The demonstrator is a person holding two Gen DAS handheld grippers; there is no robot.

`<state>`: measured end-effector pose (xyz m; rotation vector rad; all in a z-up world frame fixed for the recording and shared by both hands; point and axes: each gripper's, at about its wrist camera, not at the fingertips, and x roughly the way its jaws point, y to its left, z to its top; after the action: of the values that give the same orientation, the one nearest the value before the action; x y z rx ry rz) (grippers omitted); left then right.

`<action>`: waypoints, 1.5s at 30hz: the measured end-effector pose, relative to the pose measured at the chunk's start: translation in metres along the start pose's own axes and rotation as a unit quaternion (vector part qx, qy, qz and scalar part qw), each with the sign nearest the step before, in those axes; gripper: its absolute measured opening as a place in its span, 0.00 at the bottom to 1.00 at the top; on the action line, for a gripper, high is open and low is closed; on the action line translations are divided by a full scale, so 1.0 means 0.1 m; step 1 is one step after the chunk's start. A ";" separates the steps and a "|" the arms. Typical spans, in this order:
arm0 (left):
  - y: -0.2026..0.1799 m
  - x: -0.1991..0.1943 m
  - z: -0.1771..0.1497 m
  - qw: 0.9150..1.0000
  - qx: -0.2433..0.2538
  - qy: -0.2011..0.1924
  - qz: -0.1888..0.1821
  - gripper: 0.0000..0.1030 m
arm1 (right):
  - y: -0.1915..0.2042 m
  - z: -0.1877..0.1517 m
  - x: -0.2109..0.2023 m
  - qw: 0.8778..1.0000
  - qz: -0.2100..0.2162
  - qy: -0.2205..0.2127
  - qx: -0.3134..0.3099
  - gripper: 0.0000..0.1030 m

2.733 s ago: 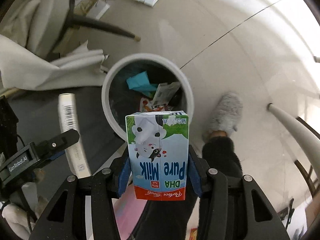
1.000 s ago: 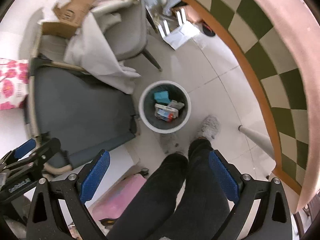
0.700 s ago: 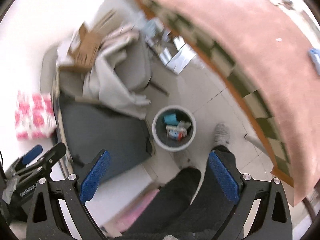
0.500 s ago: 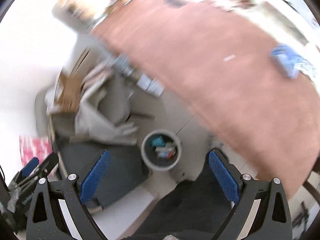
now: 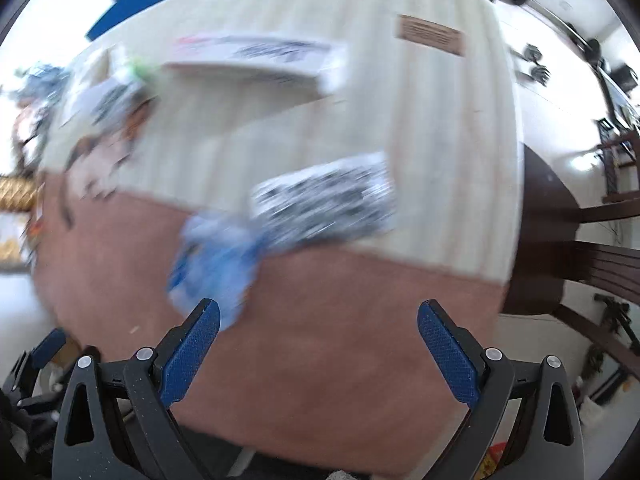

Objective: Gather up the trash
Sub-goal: 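Move both tools back over the table, then grasp the blue plastic bag with left tool while right tool grasps silver blister pack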

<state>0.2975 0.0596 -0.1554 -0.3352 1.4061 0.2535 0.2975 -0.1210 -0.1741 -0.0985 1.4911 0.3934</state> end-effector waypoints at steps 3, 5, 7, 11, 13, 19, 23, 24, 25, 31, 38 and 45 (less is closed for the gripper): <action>-0.36 0.41 0.24 0.998 0.042 0.042 -0.004 0.99 | -0.24 0.19 0.09 1.000 -0.015 0.009 0.006 0.97; -0.50 0.62 0.34 0.996 0.057 0.063 0.001 0.99 | -0.32 0.28 0.14 1.000 -0.018 0.016 -0.003 0.97; -0.54 0.79 0.40 0.995 0.060 0.075 0.009 0.87 | -0.30 0.37 0.19 0.999 -0.022 0.024 -0.030 0.97; -0.39 0.82 0.42 0.997 0.033 0.067 0.017 0.63 | -0.06 0.39 0.26 0.990 -0.045 0.026 -0.131 0.97; -0.22 0.74 0.36 0.998 0.008 0.055 0.036 0.63 | 0.16 0.38 0.36 0.977 -0.063 0.029 -0.201 0.97; 0.20 0.60 0.15 0.992 -0.095 0.034 0.075 0.63 | 0.85 0.28 0.75 0.886 -0.163 0.043 -0.431 0.97; 0.10 0.64 0.18 0.990 -0.104 0.036 0.083 0.63 | 1.14 0.12 1.04 0.805 -0.212 0.061 -0.550 0.97; 0.07 0.64 0.20 0.991 -0.102 0.036 0.084 0.63 | 1.19 0.10 1.10 0.789 -0.218 0.066 -0.570 0.97; 0.06 0.64 0.20 0.991 -0.101 0.034 0.084 0.63 | 1.22 0.09 1.17 0.776 -0.222 0.073 -0.586 0.96; -0.07 0.61 0.18 0.991 -0.108 0.026 0.075 0.63 | 1.16 0.45 1.15 0.832 -0.151 0.131 -0.517 0.78; 0.13 0.62 0.13 0.990 -0.120 0.022 0.071 0.63 | 0.86 0.89 0.94 0.937 -0.087 0.126 -0.315 0.64; 0.13 0.58 0.14 0.989 -0.125 0.016 0.080 0.63 | 1.08 0.82 0.81 0.910 -0.142 0.066 -0.383 0.85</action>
<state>0.3142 0.0759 -0.2121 -0.4335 1.4368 0.5616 0.3437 0.0208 -0.2270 -0.9726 1.3501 0.7255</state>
